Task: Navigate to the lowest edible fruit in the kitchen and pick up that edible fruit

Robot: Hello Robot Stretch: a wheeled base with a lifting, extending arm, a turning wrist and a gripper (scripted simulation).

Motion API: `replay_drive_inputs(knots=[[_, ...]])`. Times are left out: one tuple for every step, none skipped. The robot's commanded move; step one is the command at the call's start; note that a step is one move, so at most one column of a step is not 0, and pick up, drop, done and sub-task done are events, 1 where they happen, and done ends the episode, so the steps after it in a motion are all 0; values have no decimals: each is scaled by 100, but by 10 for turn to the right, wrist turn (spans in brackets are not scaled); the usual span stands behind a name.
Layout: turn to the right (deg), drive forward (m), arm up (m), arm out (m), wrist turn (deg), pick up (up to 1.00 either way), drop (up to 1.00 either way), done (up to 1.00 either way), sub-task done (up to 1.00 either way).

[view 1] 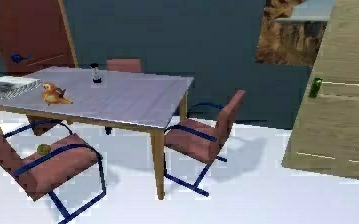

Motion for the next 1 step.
replay_drive_inputs(knots=[[-360,0,0,0,0,0,0,0,0]])
